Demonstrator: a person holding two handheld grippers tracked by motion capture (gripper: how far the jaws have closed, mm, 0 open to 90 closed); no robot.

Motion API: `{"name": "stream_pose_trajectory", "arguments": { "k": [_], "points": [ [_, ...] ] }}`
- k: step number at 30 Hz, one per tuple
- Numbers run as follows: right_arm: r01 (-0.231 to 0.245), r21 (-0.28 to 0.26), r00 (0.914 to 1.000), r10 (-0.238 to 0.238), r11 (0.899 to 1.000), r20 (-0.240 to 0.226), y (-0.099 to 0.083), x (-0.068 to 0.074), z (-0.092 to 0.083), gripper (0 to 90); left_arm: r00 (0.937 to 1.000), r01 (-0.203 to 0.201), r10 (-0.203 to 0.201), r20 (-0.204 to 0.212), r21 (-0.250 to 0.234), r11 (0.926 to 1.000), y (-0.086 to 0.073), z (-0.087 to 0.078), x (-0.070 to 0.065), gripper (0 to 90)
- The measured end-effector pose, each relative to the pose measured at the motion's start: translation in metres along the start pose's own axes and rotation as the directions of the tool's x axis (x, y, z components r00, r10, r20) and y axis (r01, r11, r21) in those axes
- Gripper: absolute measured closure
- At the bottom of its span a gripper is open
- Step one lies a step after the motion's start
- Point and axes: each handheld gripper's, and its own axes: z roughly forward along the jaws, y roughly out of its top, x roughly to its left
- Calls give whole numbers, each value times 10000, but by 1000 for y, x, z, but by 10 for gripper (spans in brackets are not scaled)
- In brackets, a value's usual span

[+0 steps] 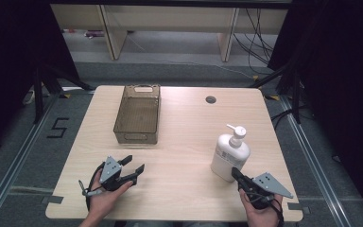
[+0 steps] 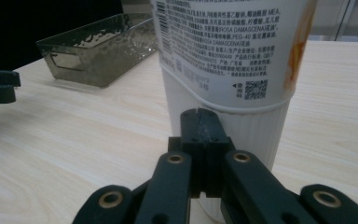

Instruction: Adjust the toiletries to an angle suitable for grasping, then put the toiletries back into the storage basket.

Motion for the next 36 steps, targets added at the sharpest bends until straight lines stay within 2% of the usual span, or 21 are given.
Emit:
{"name": "stream_pose_trajectory", "arguments": {
  "k": [3,4,7,8,13,14,15,16,18,20,22,23,24,26,27,29,31,33,34,35,36],
  "points": [
    [-104,199,9996,99,9997,255,0,-4,-1,900,10000,0,0,51,-10,10000,0,1,-1,371],
    [-68,-81,9997,70,9999,215,-1,-6,1,900,10000,39,-39,73,12,10000,0,1,-2,371],
    [-438,94,9984,435,9990,373,-1,-5,-1,896,9999,85,-85,138,-3,10000,1,1,-3,368],
    [-365,-30,9990,365,9993,238,-2,-7,-3,851,9998,156,-155,146,-91,9998,2,2,-4,366],
    [-370,-513,9984,391,9980,411,-7,-12,-11,753,9993,296,-288,228,-335,9990,5,2,-4,353],
    [-622,-717,9950,675,9955,741,-11,-18,-18,714,9990,387,-376,230,-476,9981,7,1,-6,352],
    [-622,-717,9950,675,9955,741,-11,-18,-18,714,9990,387,-376,230,-476,9981,7,1,-6,352],
    [-553,-1400,9906,719,9886,1161,-16,-26,-24,695,9993,333,-322,188,-625,9975,9,0,-8,352],
    [-725,-1498,9813,974,9861,1663,-18,-33,-31,671,9993,280,-262,248,-766,9967,11,-1,-10,351],
    [-598,-1718,9799,906,9833,1776,-19,-40,-32,658,9993,274,-252,281,-837,9961,12,0,-11,351],
    [-857,-1952,9673,1285,9770,2187,-21,-50,-37,654,9992,289,-264,305,-855,9959,12,0,-13,351],
    [-747,-2020,9652,1217,9765,2315,-21,-55,-39,654,9991,301,-274,325,-864,9958,12,0,-13,351],
    [-975,-1896,9492,1486,9770,2774,-22,-59,-44,653,9993,300,-282,247,-747,9968,12,-1,-14,351],
    [-898,-2206,9519,1488,9712,2677,-23,-63,-42,650,9992,327,-303,276,-881,9956,13,0,-14,350],
    [-929,-2181,9482,1532,9715,2782,-22,-63,-42,649,9993,320,-302,220,-835,9960,14,-1,-15,350],
    [-820,-2167,9513,1413,9728,2741,-23,-64,-40,646,9994,291,-274,215,-861,9959,15,-1,-16,350],
    [-1055,-1719,9485,1511,9794,2785,-23,-62,-34,611,9996,109,-84,285,-898,9959,20,-1,-21,352],
    [-1030,-1503,9445,1441,9833,2952,-24,-63,-28,581,9989,28,19,475,-987,9951,28,1,-30,353],
    [-1083,-1444,9477,1460,9836,2839,-24,-64,-22,571,9983,-69,128,570,-1020,9948,32,2,-33,354],
    [-833,-1195,9467,1161,9893,3005,-24,-66,-21,562,9971,-64,154,751,-1186,9929,36,4,-38,355],
    [-994,-1218,9456,1319,9876,2975,-24,-65,-17,548,9971,-64,154,751,-1186,9929,36,4,-38,355]
  ]
}}
